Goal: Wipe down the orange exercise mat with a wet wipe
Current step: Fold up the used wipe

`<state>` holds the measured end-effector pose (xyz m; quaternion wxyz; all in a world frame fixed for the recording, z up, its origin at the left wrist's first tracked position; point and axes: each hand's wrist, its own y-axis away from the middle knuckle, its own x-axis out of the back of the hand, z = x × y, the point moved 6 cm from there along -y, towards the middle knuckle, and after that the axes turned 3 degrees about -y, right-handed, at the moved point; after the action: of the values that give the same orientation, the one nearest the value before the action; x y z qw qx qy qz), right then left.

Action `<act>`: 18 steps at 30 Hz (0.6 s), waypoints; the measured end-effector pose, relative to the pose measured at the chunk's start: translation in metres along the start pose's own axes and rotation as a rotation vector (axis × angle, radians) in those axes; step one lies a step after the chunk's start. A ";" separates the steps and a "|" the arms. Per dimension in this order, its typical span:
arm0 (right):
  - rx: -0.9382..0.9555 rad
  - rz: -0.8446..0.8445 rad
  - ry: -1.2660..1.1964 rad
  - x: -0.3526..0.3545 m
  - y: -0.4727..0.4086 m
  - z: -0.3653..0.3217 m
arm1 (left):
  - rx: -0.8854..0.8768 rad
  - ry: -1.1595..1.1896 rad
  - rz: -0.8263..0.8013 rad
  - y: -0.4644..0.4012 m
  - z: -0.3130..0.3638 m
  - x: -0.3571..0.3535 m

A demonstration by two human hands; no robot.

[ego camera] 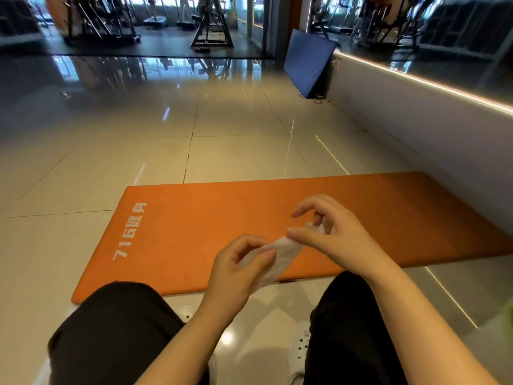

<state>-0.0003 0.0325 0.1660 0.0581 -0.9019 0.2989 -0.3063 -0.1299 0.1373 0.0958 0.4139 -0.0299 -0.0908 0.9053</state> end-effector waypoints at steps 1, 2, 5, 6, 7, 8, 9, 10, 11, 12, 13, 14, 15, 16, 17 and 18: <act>0.003 -0.026 0.016 -0.003 0.004 -0.003 | -0.014 -0.002 0.005 0.003 0.006 0.004; 0.002 -0.059 0.040 -0.007 0.007 -0.004 | -0.033 0.000 0.010 0.006 0.012 0.007; -0.031 -0.159 0.046 -0.019 0.013 -0.005 | -0.064 0.023 0.030 0.013 0.032 0.017; -0.039 -0.172 0.030 -0.021 0.014 -0.005 | -0.060 0.035 0.035 0.014 0.037 0.020; -0.045 -0.164 0.008 -0.022 0.014 -0.005 | -0.054 0.046 0.029 0.015 0.042 0.022; -0.050 -0.132 -0.020 -0.022 0.015 -0.004 | -0.046 0.052 0.019 0.015 0.046 0.024; -0.062 -0.082 -0.041 -0.019 0.015 -0.003 | -0.042 0.053 0.014 0.016 0.051 0.026; -0.078 -0.018 -0.046 -0.016 0.015 -0.003 | -0.038 0.054 0.013 0.017 0.055 0.026; -0.095 0.061 -0.029 -0.012 0.016 -0.002 | -0.035 0.058 0.017 0.018 0.059 0.026; -0.100 0.153 0.015 -0.008 0.019 -0.003 | -0.035 0.063 0.030 0.020 0.062 0.026; -0.075 0.264 0.070 -0.002 0.023 -0.008 | -0.036 0.072 0.050 0.021 0.066 0.025; -0.012 0.375 0.116 0.004 0.030 -0.016 | -0.039 0.081 0.073 0.021 0.069 0.024; 0.068 0.464 0.145 0.007 0.040 -0.026 | -0.042 0.086 0.088 0.021 0.072 0.022; 0.137 0.519 0.153 0.009 0.051 -0.034 | -0.045 0.086 0.092 0.020 0.074 0.018; 0.165 0.526 0.136 0.007 0.063 -0.036 | -0.052 0.085 0.083 0.019 0.077 0.013; 0.142 0.476 0.078 0.002 0.072 -0.033 | -0.066 0.078 0.060 0.017 0.080 0.006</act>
<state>-0.0543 -0.0247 0.1732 0.1800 -0.7872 0.4827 -0.3388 -0.1562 0.1197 0.1709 0.3887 -0.0813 -0.1035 0.9119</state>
